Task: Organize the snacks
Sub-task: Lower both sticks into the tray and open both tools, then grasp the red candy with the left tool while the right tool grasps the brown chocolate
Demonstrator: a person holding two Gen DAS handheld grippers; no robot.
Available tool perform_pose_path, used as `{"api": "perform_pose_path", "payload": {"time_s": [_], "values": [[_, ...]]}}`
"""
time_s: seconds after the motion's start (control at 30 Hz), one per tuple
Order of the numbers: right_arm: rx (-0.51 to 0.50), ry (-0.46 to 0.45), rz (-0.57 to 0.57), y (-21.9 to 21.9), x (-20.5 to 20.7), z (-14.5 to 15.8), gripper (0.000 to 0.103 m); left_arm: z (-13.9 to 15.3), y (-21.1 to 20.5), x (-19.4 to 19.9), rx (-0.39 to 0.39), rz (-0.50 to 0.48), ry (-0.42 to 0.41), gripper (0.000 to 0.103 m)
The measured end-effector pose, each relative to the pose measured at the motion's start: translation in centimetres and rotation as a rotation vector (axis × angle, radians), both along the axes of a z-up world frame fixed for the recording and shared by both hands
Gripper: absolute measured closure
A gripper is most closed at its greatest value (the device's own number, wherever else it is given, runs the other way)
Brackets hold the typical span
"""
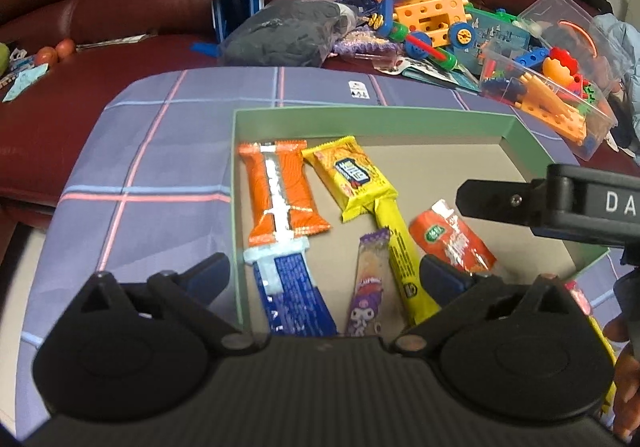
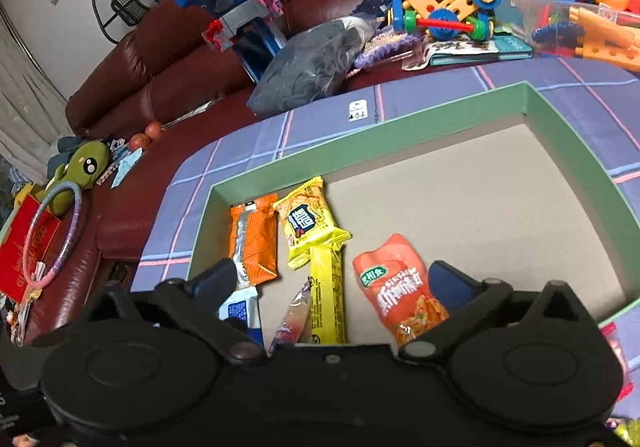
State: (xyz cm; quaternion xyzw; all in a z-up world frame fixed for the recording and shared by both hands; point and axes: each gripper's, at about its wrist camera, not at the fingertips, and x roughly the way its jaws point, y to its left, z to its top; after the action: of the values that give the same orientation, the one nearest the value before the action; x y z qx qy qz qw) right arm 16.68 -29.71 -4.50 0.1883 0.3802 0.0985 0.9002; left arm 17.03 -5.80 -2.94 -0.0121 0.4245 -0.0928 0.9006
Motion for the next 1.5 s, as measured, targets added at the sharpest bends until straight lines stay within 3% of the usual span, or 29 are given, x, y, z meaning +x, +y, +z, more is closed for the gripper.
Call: {"api": "perform_pose_path", "payload": {"time_s": [0.93, 1.5], "values": [[0.024, 0.013, 0.01, 0.9, -7.5, 1.4, 0.0, 1.4, 2.6, -6.3, -0.014, 0.005, 0.009, 0.0], [0.041, 0.097, 0.084, 1.9, -9.1, -0.4, 0.0, -2.3, 6.5, -10.7, 0.023, -0.03, 0.113, 0.0]]}}
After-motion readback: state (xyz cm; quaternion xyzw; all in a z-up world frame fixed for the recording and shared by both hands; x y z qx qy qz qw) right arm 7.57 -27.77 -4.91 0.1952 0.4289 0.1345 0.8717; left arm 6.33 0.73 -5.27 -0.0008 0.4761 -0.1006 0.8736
